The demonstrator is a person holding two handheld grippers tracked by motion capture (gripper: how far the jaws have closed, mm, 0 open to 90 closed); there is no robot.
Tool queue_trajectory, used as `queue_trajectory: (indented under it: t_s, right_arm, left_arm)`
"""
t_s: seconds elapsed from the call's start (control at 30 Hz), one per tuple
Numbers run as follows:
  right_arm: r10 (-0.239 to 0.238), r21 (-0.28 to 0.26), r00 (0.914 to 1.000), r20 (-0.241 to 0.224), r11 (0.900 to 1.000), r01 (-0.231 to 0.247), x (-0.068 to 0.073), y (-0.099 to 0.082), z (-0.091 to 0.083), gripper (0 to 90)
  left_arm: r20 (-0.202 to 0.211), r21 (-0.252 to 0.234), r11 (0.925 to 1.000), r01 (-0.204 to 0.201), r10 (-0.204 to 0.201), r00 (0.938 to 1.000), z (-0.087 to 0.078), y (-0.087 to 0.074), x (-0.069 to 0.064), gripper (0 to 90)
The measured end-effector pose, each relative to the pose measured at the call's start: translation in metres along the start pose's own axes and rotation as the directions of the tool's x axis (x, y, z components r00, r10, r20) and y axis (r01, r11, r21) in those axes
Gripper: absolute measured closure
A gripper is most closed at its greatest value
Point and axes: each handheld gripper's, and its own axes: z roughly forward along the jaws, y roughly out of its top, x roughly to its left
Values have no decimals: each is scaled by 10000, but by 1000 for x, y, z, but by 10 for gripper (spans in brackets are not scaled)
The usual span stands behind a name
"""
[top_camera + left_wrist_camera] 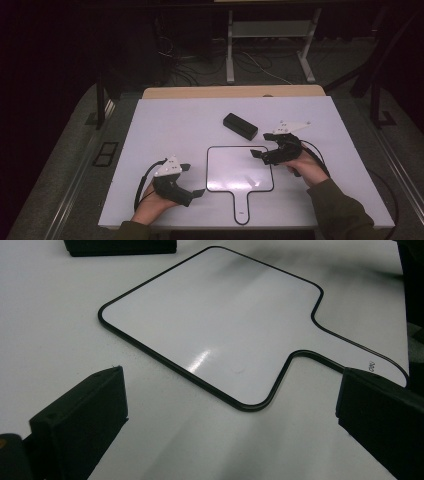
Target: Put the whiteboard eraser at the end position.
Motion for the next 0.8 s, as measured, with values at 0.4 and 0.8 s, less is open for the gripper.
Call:
queue_trajectory:
  t_s: [0.4, 0.8]
  right_arm:
    - [241, -126, 9996, 117, 9996, -240, 4, -30, -27, 166]
    - [537, -351, 9982, 279, 9980, -527, 7, -62, -50, 166]
  left_arm:
    - [-14, -7, 10000, -21, 21, 10000, -1, 0, 0, 0]
    - [-22, -8, 10000, -48, 48, 10000, -1, 1, 0, 0]
